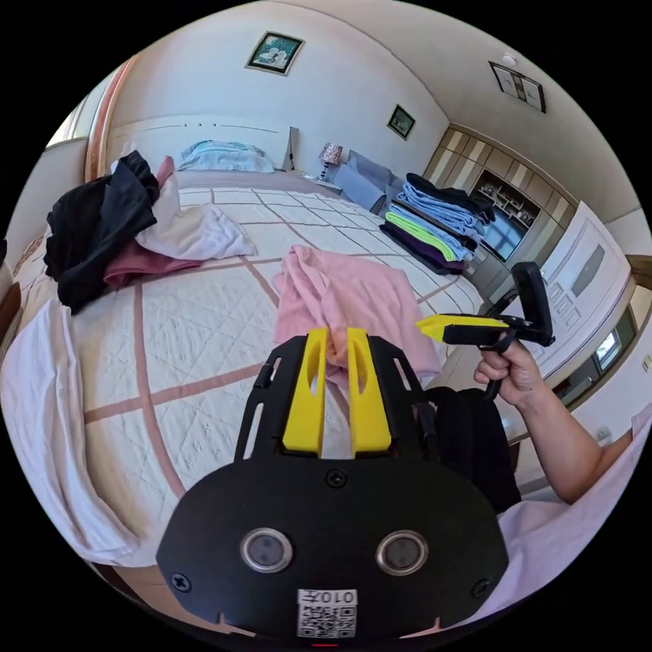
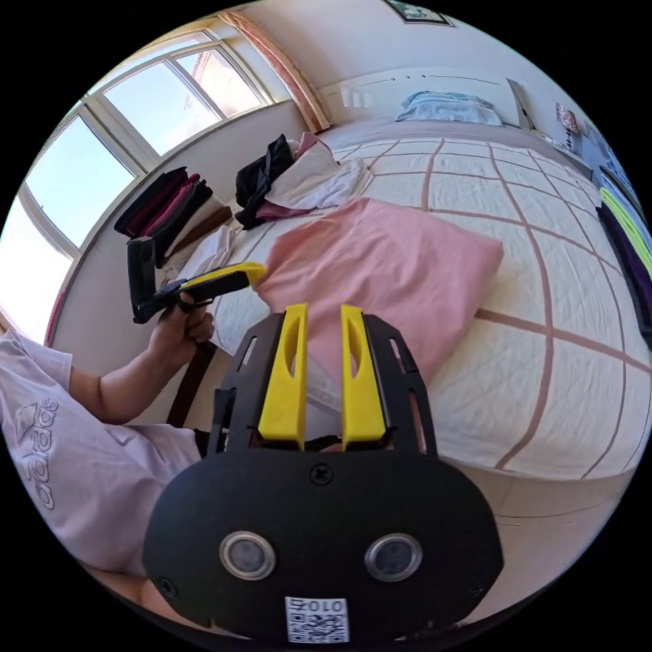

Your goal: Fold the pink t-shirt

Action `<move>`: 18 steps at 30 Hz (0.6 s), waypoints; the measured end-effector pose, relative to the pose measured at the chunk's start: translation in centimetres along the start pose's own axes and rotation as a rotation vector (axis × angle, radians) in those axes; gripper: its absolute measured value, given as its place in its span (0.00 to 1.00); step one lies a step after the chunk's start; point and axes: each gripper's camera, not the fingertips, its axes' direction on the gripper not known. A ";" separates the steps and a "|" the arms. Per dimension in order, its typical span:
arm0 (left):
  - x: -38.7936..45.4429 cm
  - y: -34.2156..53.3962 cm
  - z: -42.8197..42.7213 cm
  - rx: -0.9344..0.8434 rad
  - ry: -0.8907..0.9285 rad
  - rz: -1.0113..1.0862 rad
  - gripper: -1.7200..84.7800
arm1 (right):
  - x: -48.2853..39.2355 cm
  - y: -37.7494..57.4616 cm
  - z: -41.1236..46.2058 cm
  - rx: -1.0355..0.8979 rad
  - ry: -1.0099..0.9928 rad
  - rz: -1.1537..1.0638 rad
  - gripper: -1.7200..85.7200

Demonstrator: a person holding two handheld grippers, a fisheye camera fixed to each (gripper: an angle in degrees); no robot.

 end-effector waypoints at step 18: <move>-1.6 2.1 -3.9 0.082 -0.059 -0.090 0.02 | 11.4 11.2 -4.9 0.094 -0.096 0.406 0.14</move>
